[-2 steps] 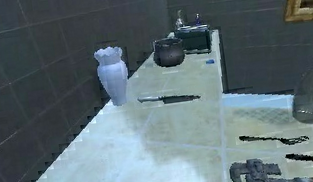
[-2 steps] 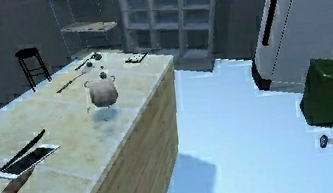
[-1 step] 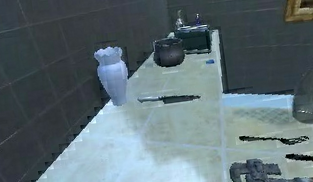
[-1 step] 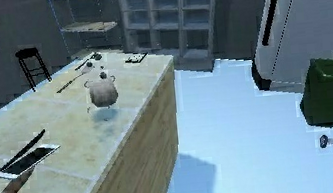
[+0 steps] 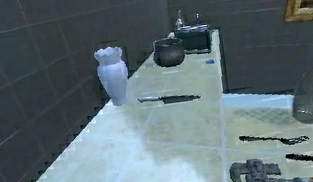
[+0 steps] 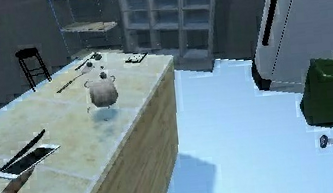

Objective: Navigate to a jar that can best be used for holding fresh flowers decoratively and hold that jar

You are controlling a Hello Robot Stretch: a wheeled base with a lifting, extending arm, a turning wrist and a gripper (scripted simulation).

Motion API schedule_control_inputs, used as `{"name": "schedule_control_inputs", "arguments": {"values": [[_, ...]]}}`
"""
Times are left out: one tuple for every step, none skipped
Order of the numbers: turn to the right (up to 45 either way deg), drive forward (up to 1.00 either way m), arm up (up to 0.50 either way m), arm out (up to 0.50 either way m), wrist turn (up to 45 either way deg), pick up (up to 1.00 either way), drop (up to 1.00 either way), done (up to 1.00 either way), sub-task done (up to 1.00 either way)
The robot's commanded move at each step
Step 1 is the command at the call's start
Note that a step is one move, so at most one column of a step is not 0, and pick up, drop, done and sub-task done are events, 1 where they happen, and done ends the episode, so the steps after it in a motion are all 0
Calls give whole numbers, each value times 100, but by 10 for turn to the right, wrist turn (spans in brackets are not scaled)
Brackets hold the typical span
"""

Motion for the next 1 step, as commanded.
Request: {"name": "schedule_control_inputs", "arguments": {"values": [[-450, 0, 0, 0, 0, 0, 0, 0, 0]]}}
